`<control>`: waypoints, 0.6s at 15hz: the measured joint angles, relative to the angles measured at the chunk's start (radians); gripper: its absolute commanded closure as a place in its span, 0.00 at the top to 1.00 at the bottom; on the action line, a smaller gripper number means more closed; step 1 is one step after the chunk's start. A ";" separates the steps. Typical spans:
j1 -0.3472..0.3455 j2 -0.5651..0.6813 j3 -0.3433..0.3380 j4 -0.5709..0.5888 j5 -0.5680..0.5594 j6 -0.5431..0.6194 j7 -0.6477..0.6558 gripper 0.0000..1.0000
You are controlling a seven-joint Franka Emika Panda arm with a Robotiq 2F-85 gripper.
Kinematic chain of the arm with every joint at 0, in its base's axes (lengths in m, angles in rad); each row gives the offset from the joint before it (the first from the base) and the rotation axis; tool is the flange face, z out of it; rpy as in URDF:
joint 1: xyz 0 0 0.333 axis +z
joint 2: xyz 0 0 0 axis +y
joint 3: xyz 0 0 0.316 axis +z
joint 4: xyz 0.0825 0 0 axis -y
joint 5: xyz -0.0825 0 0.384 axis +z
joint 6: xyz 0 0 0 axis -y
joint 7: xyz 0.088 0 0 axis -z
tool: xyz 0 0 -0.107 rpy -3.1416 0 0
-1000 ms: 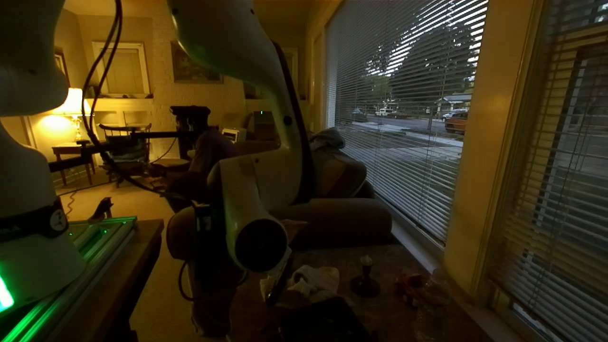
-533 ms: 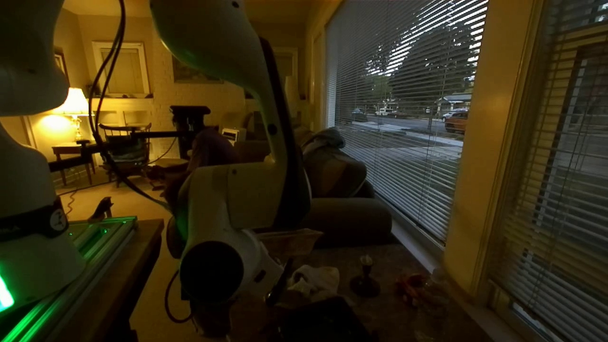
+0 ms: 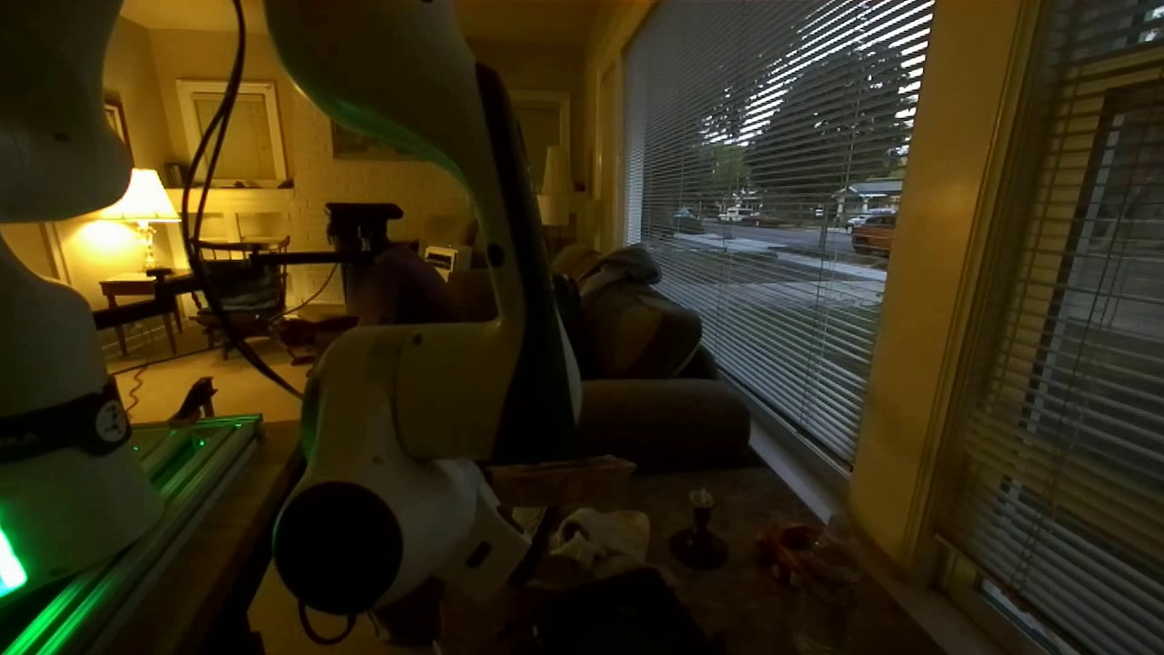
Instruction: Put the book on the shelf.
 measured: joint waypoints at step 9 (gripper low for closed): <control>0.006 0.002 -0.002 0.000 0.011 0.003 -0.001 0.01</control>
